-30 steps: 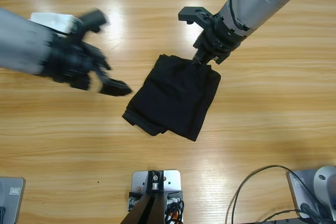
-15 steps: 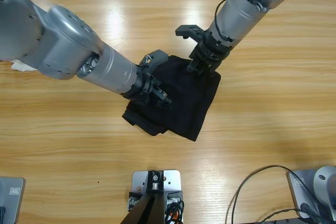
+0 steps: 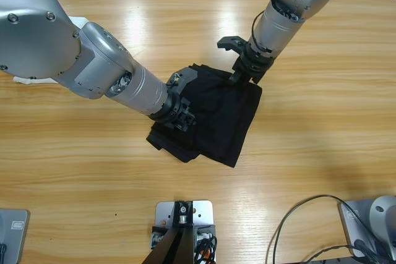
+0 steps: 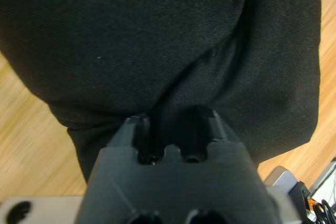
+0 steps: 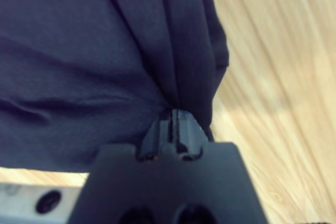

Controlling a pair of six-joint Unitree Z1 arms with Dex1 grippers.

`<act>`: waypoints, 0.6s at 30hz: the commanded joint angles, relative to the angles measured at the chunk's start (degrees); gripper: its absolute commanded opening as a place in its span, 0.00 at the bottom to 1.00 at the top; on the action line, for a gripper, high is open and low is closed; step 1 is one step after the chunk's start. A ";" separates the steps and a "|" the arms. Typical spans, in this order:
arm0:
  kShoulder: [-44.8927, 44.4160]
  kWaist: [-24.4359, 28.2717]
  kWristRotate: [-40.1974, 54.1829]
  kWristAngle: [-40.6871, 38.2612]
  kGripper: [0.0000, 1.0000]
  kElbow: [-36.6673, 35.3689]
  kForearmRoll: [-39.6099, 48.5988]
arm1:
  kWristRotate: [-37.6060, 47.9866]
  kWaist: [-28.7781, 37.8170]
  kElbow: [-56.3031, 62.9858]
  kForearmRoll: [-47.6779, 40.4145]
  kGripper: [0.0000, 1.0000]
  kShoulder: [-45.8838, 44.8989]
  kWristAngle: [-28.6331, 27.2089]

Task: Fold clothes

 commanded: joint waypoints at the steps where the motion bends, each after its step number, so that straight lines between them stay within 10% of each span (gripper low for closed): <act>1: 2.86 -0.68 -0.50 1.35 0.36 1.03 1.64 | 0.94 -2.64 3.49 -0.34 0.00 3.40 -3.66; 11: -1.88 -0.75 -0.87 3.15 0.42 1.68 3.48 | 0.97 -9.11 6.83 -1.57 0.00 -5.15 -9.34; 14: -8.26 -0.77 -0.96 5.68 0.92 1.35 3.43 | 1.20 -8.09 6.97 -0.99 0.00 -12.02 -9.22; 18: -14.96 -0.75 -1.13 8.67 0.97 0.63 2.39 | 2.08 -5.98 6.14 1.95 0.92 -17.31 -8.32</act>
